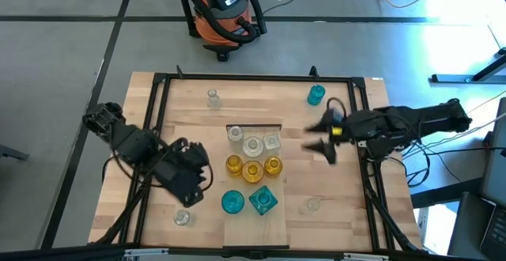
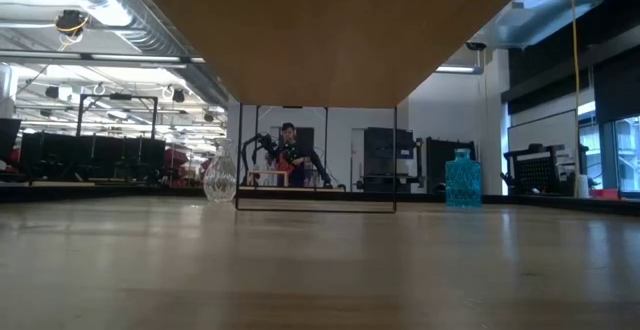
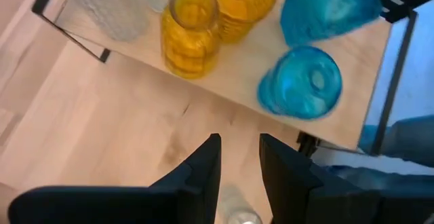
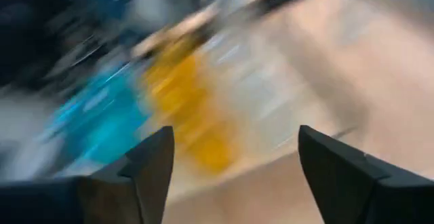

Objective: Sort vases onto shelf
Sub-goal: Adjust the blue vase on the shelf

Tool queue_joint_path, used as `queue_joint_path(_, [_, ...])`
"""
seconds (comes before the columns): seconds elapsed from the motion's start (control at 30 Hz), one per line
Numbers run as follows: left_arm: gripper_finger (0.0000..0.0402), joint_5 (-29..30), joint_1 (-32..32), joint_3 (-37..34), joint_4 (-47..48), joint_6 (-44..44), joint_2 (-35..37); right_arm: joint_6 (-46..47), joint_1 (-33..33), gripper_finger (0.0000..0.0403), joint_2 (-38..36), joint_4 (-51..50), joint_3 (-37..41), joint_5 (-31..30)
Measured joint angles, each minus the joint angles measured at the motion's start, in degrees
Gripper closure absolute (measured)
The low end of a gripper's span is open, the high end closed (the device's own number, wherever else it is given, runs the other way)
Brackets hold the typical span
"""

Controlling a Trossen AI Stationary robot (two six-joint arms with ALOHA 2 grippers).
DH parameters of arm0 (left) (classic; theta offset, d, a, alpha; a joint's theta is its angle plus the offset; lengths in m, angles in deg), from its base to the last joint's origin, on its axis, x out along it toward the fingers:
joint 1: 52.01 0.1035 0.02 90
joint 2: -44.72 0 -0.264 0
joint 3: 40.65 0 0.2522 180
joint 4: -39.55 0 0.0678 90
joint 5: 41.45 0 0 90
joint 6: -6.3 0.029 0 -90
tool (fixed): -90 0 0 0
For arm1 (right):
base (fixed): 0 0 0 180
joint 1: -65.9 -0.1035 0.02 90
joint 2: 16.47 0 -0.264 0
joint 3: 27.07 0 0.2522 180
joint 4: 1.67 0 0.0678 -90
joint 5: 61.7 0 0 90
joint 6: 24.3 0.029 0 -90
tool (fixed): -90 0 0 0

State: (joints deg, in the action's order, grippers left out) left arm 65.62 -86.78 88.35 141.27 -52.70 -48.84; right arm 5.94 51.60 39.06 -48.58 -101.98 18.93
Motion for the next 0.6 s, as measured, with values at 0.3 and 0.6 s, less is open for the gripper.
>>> queue_joint_path(0.3, [0.0308,2.2,-7.6,-7.9,-1.0,-14.9,0.0,11.0,-11.0,0.0206,2.3,-1.2,0.0,6.0])
queue_joint_path(0.6, [0.0308,-0.8,-11.2,-21.8,-17.1,-21.5,-0.1,30.5,-13.9,0.0298,14.2,9.4,0.0,6.4])
